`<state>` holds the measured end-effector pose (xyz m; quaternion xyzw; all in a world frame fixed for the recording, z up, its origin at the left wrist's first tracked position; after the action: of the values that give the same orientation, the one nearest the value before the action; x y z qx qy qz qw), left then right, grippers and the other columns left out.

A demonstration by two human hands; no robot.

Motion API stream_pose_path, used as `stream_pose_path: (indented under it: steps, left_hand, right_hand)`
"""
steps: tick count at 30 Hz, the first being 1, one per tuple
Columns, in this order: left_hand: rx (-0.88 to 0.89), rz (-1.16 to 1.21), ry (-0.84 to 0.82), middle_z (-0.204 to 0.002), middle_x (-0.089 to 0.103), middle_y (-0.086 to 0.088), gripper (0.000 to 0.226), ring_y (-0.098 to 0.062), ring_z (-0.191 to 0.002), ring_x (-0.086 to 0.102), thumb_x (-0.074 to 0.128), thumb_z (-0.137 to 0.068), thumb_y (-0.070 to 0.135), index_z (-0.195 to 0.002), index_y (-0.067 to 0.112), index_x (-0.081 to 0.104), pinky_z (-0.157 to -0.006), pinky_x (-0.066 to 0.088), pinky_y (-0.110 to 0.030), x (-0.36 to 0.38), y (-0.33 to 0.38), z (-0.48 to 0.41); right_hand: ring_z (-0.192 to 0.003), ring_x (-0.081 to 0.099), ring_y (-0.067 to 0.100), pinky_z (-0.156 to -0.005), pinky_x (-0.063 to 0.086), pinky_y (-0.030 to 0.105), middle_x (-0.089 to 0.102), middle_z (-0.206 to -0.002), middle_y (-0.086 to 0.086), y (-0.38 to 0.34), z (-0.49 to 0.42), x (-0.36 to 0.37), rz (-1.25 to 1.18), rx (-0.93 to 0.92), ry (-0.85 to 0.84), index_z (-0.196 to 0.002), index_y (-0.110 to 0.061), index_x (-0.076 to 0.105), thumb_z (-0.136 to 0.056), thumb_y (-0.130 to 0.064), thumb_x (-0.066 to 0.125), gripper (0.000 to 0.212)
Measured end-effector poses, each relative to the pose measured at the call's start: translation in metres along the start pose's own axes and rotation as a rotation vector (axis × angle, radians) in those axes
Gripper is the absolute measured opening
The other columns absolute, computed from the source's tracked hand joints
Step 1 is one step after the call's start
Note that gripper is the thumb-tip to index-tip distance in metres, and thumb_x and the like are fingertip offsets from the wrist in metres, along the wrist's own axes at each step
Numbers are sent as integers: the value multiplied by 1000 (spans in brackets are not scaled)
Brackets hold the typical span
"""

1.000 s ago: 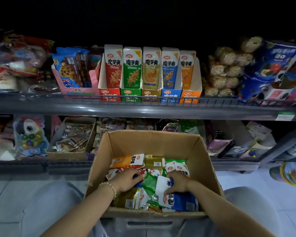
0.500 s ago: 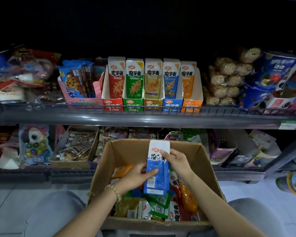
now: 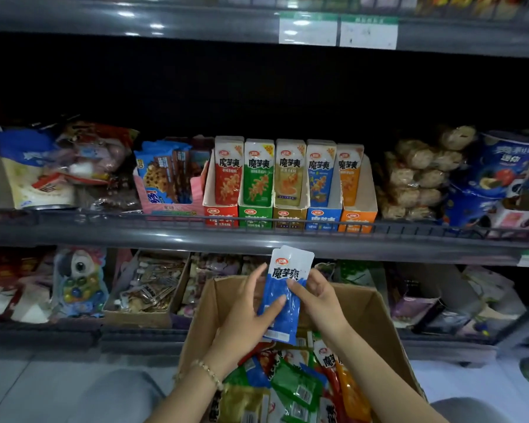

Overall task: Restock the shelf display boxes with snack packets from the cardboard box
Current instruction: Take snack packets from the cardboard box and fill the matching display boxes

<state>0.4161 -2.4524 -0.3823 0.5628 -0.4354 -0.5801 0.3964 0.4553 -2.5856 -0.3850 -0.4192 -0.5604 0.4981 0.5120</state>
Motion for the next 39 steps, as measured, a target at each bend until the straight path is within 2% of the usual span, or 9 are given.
stream_pose_path:
  steps: [3,7,10,12,15,20,25,32,39]
  left_hand:
    - [-55,28,-170,-141,32,25,76,14,-117,36,54,-77,65,-143,44,23,-79,34,2,12,10,5]
    - [-139,212,-199,-117,53,28,41,12,-97,54,52,-93,39,-125,51,31,-82,45,-10,9,18,5]
    - [-216,369,-107,-95,72,13,25,-4,-82,70,52,-96,23,-121,26,53,-66,53,-17,-5,9,0]
    - [-218,359,-110,-93,74,6,24,-11,-84,71,57,-93,19,-117,18,58,-66,55,-22,-9,10,-2]
    - [-168,321,-115,-100,74,3,35,-16,-91,70,66,-86,13,-119,19,54,-74,57,-29,-13,17,-8]
    - [-127,315,-118,-102,72,2,42,-16,-91,70,70,-82,10,-118,23,53,-74,57,-30,-15,32,-20]
    - [-55,310,-91,-99,74,2,29,-17,-90,71,66,-84,24,-113,21,60,-79,58,-34,-14,54,-31]
    - [198,0,-167,-108,66,10,32,1,-88,67,46,-94,39,-125,32,45,-71,56,-21,7,110,-52]
    - [379,-334,-143,-101,66,10,48,-4,-83,66,40,-85,68,-116,30,45,-67,56,-41,17,157,-96]
  right_hand:
    - [-91,66,9,-75,52,19,69,-98,3,-10,2,9,66,-31,-36,-96,-12,61,-89,-11,60,7]
    - [-88,65,18,-75,55,26,66,-96,13,-7,3,21,135,36,-151,-105,-9,65,-98,-32,41,34]
    - [-96,61,16,-77,50,17,61,-113,9,-21,-3,15,317,-92,-105,-110,-26,63,-95,-23,53,19]
    - [-97,59,14,-78,48,14,58,-118,0,-33,-8,8,355,-147,-80,-122,-32,53,-89,-17,63,38]
    - [-106,62,18,-83,56,32,62,-118,3,-41,-15,8,171,-74,-175,-137,-33,38,-81,-11,71,69]
    - [-104,65,20,-80,57,36,67,-114,5,-61,-23,11,200,-66,-269,-127,-27,49,-79,0,70,58]
    - [-110,62,18,-84,57,40,62,-123,3,-87,-31,2,189,-137,-266,-133,-32,44,-80,-15,67,60]
    - [-97,67,15,-73,57,29,67,-111,6,-128,-47,-16,210,-127,-295,-132,-30,42,-86,-5,62,56]
    - [-91,69,23,-74,59,36,71,-101,8,-169,-73,-54,239,-141,-277,-131,-26,41,-82,4,66,62]
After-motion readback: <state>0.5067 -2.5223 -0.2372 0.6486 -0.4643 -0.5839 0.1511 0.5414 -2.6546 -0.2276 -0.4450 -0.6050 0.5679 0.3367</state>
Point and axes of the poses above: each hand's wrist, its own z-axis away from the middle knuckle, its own x-axis out of the palm, y = z × x, the point moved 9 cm from there along -z, towards the middle knuckle
